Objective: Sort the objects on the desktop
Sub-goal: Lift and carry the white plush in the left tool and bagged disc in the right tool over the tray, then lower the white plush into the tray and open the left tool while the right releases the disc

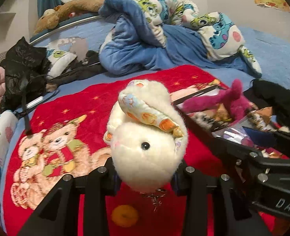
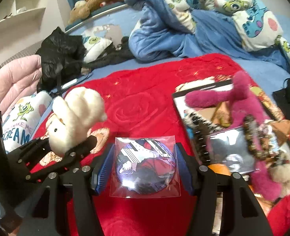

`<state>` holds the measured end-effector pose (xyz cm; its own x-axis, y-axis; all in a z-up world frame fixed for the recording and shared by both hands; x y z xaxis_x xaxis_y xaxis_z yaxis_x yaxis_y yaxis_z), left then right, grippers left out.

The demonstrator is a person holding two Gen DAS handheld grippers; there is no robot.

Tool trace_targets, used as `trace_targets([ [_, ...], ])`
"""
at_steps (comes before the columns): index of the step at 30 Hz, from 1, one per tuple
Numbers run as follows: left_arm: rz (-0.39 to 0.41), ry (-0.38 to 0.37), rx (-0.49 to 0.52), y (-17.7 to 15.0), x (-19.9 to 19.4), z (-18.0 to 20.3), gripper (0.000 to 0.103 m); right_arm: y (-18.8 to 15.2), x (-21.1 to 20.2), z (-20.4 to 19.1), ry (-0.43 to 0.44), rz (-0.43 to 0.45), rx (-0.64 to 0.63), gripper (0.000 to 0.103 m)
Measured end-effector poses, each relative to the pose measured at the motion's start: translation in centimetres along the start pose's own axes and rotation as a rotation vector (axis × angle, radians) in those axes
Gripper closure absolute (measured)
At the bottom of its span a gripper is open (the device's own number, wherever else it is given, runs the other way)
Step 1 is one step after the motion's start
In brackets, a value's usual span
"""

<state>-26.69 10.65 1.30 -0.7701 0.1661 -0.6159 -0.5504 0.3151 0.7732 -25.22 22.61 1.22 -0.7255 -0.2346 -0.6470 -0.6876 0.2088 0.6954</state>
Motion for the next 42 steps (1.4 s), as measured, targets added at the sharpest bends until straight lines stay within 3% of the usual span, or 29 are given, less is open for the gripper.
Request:
trace_targets([
  [8, 0.022, -0.108, 0.008, 2.9, 0.2, 7.5, 0.063, 1.1, -3.6, 5.5, -0.05, 0.046, 0.087, 0.045],
  [14, 0.032, -0.176, 0.045, 4.8, 0.3, 14.5, 0.063, 1.5, -7.2, 11.1, -0.143, 0.096, 0.122, 0.045],
  [20, 0.037, -0.212, 0.076, 5.5, 0.1, 18.9, 0.063, 1.1, -9.4, 15.1, -0.141, 0.107, 0.175, 0.045],
  [32, 0.105, -0.18, 0.105, 6.9, -0.2, 19.4, 0.063, 2.4, -9.6, 16.7, -0.127, 0.138, 0.165, 0.044],
  [38, 0.11, -0.211, 0.096, 7.6, 2.6, 18.6, 0.063, 3.5, -7.3, 16.9, -0.157, 0.143, 0.13, 0.044],
  [42, 0.08, -0.278, -0.002, 7.7, 5.4, 18.1, 0.064, 4.5, -5.5, 17.7, -0.155, 0.162, 0.144, 0.044],
])
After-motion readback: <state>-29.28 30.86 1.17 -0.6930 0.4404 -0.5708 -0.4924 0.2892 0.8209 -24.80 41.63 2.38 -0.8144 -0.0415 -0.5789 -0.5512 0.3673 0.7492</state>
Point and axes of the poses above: each gripper's, at about its wrist camera, not at the fingertips, and x roughly the way its jaws point, z to its right, y to its top, the point moved 5 cm from there along x, roughly the way its jaws point, and after that the axes turned 8 degrees about x, right-handed, at the moved point
